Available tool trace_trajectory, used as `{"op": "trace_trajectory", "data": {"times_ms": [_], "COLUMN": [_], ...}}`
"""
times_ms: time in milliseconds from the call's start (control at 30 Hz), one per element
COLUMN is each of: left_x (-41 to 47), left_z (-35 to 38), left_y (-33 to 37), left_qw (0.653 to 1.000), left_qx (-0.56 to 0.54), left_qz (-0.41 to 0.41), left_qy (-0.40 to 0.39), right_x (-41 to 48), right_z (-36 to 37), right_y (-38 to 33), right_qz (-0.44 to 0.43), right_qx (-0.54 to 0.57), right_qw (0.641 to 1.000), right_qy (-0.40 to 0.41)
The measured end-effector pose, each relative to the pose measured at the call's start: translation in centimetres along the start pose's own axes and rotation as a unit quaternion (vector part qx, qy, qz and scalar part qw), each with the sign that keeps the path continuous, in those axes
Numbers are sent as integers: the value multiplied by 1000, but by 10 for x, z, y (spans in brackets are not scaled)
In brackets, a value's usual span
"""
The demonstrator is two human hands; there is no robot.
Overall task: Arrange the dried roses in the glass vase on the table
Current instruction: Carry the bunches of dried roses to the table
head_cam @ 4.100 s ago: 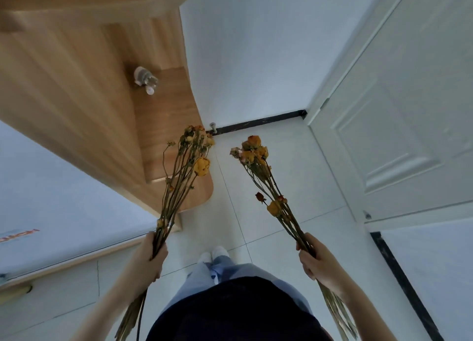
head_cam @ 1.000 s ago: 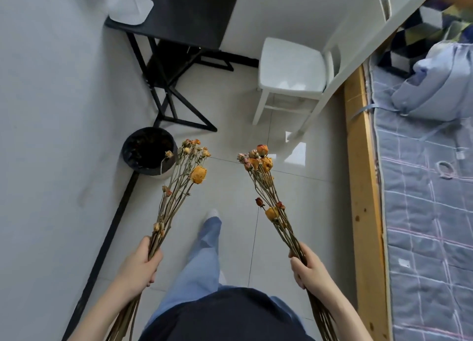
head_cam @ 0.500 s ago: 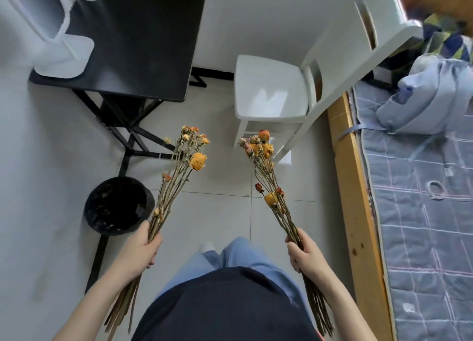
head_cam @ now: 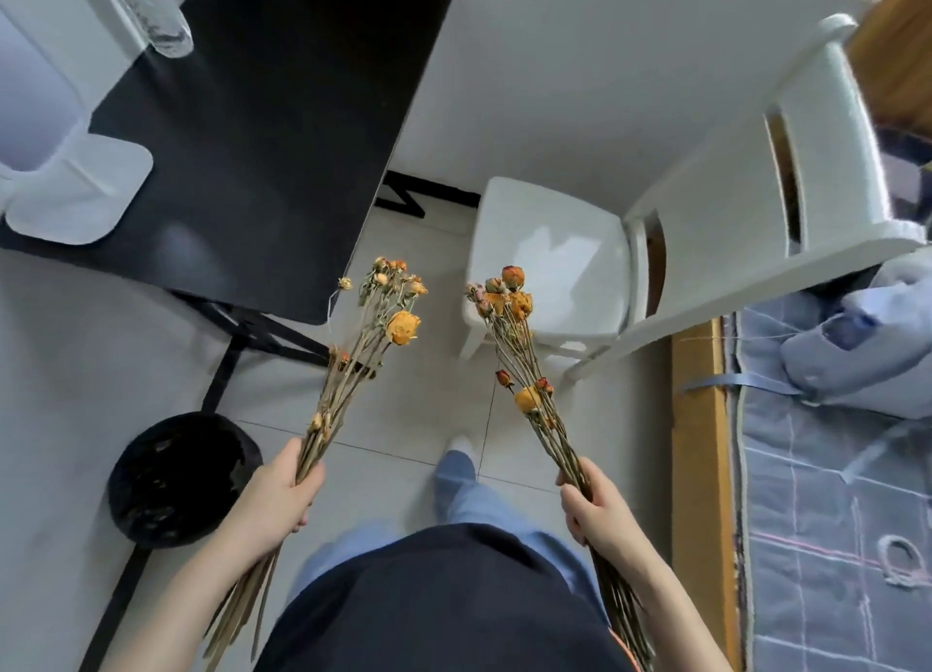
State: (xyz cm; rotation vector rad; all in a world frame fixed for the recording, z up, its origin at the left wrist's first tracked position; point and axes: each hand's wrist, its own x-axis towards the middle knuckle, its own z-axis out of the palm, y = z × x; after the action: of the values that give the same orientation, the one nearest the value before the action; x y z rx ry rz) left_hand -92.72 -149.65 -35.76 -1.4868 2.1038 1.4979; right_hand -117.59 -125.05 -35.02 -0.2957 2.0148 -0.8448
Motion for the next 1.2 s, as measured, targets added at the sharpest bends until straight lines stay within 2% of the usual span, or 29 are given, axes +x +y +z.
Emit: {"op": "trace_trajectory", "data": {"times_ms": [200, 433, 600, 767, 967, 1200], "left_x": [46, 96, 142, 188, 219, 250], "left_z": [-8, -42, -74, -128, -173, -193], "left_y": [71, 114, 126, 134, 140, 154], "left_qw": [999, 995, 991, 992, 986, 973], "left_qx": [-40, -78, -109, -84, -110, -174], "left_qz": [3, -1, -13, -8, -4, -6], "left_qy": [17, 61, 77, 90, 121, 149], "right_x": [77, 147, 195, 241, 280, 314], "right_z": [-57, -70, -59, -37, -9, 23], "right_y": [-58, -122, -172, -233, -306, -379], "right_qz": [-28, -39, -47, -59, -100, -143], "right_qx": [-24, -47, -44, -58, -108, -153], "right_qw": [999, 995, 995, 993, 981, 963], "right_qy": [-26, -77, -80, -79, -127, -167]}}
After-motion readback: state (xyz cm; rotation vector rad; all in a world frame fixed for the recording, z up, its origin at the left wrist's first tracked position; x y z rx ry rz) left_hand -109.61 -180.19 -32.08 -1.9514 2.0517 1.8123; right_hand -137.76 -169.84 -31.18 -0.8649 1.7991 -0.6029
